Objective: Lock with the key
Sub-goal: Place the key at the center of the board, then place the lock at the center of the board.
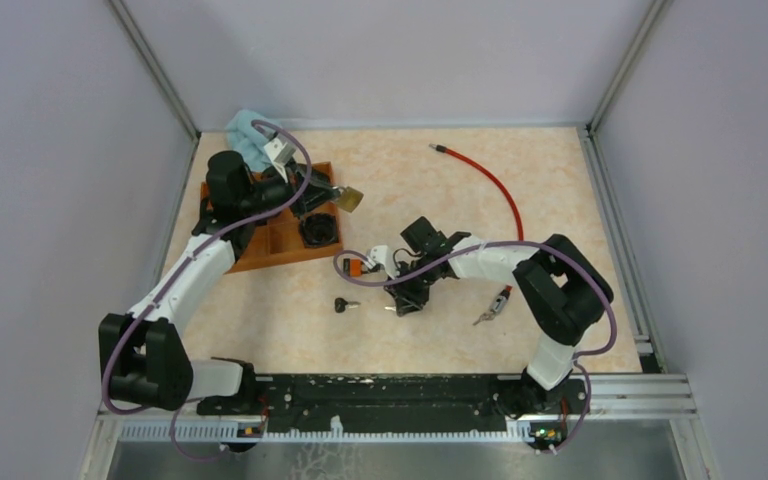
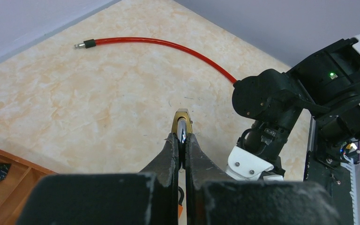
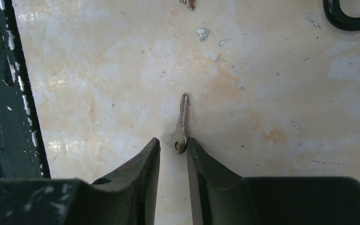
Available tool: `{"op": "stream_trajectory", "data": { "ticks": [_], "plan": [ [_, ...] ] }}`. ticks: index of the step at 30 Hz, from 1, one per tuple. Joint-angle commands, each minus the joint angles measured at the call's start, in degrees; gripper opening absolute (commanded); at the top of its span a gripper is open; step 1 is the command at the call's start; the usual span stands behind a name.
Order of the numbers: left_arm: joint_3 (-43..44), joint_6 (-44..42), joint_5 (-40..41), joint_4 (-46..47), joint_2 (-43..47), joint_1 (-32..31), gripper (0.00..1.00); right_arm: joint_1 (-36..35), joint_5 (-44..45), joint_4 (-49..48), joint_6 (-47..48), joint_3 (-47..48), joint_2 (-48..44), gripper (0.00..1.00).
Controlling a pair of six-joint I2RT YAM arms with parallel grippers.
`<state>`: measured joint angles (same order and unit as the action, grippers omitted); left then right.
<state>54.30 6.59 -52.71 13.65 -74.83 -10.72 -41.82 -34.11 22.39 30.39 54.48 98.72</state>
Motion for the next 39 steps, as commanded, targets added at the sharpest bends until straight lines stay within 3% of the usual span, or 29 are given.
{"op": "stream_trajectory", "data": {
  "ticks": [1,6,12,20,31,39],
  "plan": [
    [-0.2,-1.1,-0.9,2.3,1.8,0.3,0.01,0.3,3.1,0.7,1.5,1.4,-0.9,0.33],
    [-0.8,-2.3,-1.7,1.6,2.0,0.3,0.01,0.4,3.6,0.3,1.4,1.2,-2.9,0.59],
    [-1.6,-2.4,-3.0,1.2,0.3,0.2,0.01,1.0,4.4,-0.7,0.9,0.6,-8.5,0.77],
    [-2.5,-1.7,-4.1,0.8,-5.3,-2.6,0.0,7.7,4.9,-2.5,-0.4,-0.3,-18.3,0.82],
    [2.0,-0.2,-3.1,-0.9,-22.9,-15.8,0.03,27.7,5.6,-5.4,-5.0,-0.5,-30.7,0.83],
    [7.6,5.6,-3.8,0.9,-35.0,-18.9,0.04,30.8,11.2,-6.4,-5.6,-0.8,-31.8,0.83]
  ]
}}
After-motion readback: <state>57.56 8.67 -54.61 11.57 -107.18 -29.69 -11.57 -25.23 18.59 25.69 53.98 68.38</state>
